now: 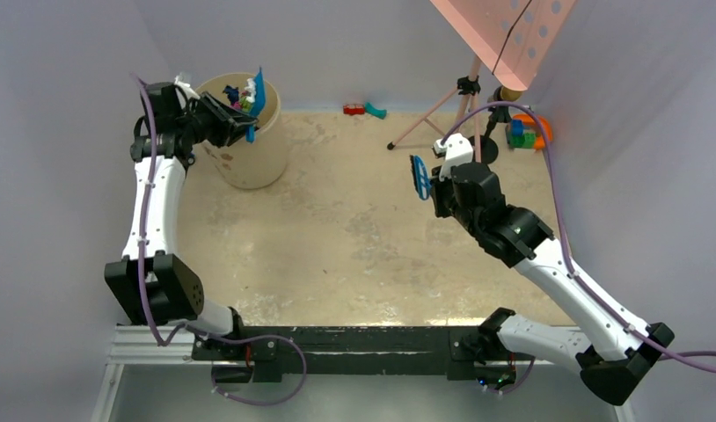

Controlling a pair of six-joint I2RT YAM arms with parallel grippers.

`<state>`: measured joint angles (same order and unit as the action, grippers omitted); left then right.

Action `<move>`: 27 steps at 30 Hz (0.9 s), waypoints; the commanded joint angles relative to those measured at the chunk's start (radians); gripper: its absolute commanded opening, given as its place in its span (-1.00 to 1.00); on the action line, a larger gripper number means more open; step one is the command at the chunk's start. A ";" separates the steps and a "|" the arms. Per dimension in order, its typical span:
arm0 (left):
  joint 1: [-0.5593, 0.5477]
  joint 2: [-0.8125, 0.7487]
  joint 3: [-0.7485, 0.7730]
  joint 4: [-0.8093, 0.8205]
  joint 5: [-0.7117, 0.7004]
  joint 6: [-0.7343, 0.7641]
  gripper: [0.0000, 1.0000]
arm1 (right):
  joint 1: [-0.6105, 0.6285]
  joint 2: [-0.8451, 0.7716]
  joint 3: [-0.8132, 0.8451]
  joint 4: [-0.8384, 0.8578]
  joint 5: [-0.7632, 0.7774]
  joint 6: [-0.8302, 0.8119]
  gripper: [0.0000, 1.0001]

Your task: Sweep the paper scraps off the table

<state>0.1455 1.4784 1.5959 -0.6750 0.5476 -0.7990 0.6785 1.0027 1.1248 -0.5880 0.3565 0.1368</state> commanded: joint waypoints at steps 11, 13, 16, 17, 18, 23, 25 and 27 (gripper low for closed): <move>0.094 0.060 -0.235 0.871 0.385 -0.783 -1.00 | -0.001 0.027 -0.029 0.102 0.013 -0.019 -1.00; 0.094 0.042 -0.248 0.848 0.365 -0.790 -1.00 | -0.001 0.029 -0.032 0.107 0.025 -0.020 -1.00; 0.094 -0.005 -0.269 0.753 0.307 -0.777 -1.00 | -0.001 0.035 -0.034 0.111 0.056 -0.010 -1.00; 0.095 -0.026 -0.271 0.698 0.277 -0.753 -1.00 | -0.001 0.037 -0.034 0.112 0.065 -0.007 -1.00; 0.094 -0.056 -0.260 0.612 0.241 -0.709 -1.00 | -0.002 0.037 -0.034 0.113 0.073 -0.002 -1.00; 0.078 -0.121 -0.110 0.227 0.060 -0.402 -1.00 | -0.002 0.022 -0.052 0.129 0.116 0.029 -1.00; 0.046 -0.135 -0.068 0.137 0.005 -0.288 -1.00 | -0.001 0.000 -0.074 0.149 0.133 0.042 -1.00; -0.007 -0.144 -0.055 0.090 -0.030 -0.194 -1.00 | -0.002 -0.019 -0.091 0.163 0.145 0.056 -1.00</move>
<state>0.2138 1.3846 1.4620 -0.3698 0.6384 -1.2572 0.6785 1.0328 1.0634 -0.4953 0.4374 0.1497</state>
